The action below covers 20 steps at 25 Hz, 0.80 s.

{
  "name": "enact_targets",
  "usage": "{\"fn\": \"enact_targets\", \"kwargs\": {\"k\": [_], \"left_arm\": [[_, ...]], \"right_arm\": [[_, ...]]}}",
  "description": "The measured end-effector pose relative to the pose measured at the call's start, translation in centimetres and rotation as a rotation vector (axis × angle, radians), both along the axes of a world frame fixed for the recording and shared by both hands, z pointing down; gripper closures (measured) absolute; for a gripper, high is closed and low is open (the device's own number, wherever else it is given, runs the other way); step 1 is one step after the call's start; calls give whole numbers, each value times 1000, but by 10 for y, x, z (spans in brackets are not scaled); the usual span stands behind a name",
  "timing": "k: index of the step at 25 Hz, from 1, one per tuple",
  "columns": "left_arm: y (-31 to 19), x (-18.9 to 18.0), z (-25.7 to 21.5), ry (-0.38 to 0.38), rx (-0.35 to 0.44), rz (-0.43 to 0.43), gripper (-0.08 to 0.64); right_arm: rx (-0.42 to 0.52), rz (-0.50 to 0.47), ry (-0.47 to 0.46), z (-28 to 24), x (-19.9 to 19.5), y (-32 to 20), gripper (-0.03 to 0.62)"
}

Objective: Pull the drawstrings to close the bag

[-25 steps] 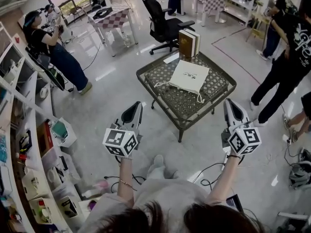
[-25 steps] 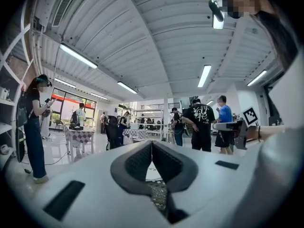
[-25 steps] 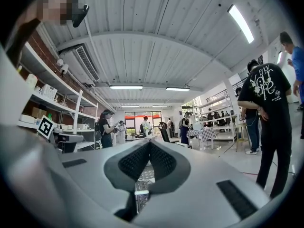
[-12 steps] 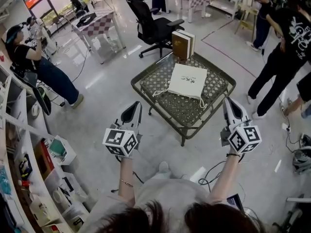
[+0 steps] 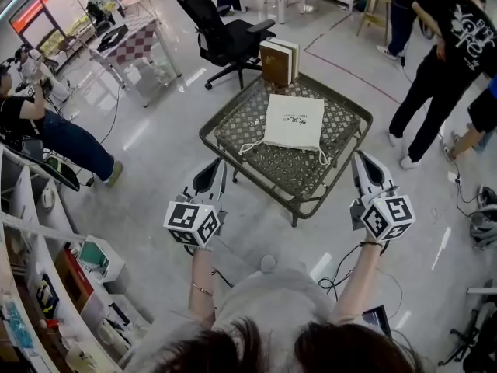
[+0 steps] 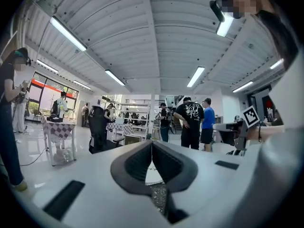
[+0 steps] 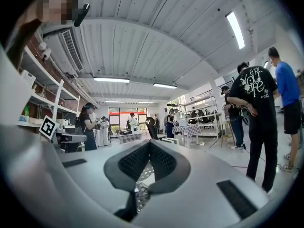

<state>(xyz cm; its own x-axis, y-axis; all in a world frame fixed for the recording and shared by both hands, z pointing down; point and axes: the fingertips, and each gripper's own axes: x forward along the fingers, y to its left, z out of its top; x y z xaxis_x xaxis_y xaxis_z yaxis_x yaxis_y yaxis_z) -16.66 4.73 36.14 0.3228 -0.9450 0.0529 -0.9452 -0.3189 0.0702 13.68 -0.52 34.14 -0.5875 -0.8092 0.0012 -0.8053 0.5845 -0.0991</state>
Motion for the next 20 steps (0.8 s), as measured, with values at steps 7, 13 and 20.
{"fn": "enact_targets", "kwargs": {"k": [7, 13, 20], "left_arm": [[-21, 8, 12, 6, -28, 53, 535], [-45, 19, 29, -23, -69, 69, 535], [-94, 19, 44, -25, -100, 87, 535]], "right_arm": [[-51, 50, 58, 16, 3, -4, 571], [-96, 71, 78, 31, 10, -22, 571], [-123, 75, 103, 39, 10, -74, 571]]}}
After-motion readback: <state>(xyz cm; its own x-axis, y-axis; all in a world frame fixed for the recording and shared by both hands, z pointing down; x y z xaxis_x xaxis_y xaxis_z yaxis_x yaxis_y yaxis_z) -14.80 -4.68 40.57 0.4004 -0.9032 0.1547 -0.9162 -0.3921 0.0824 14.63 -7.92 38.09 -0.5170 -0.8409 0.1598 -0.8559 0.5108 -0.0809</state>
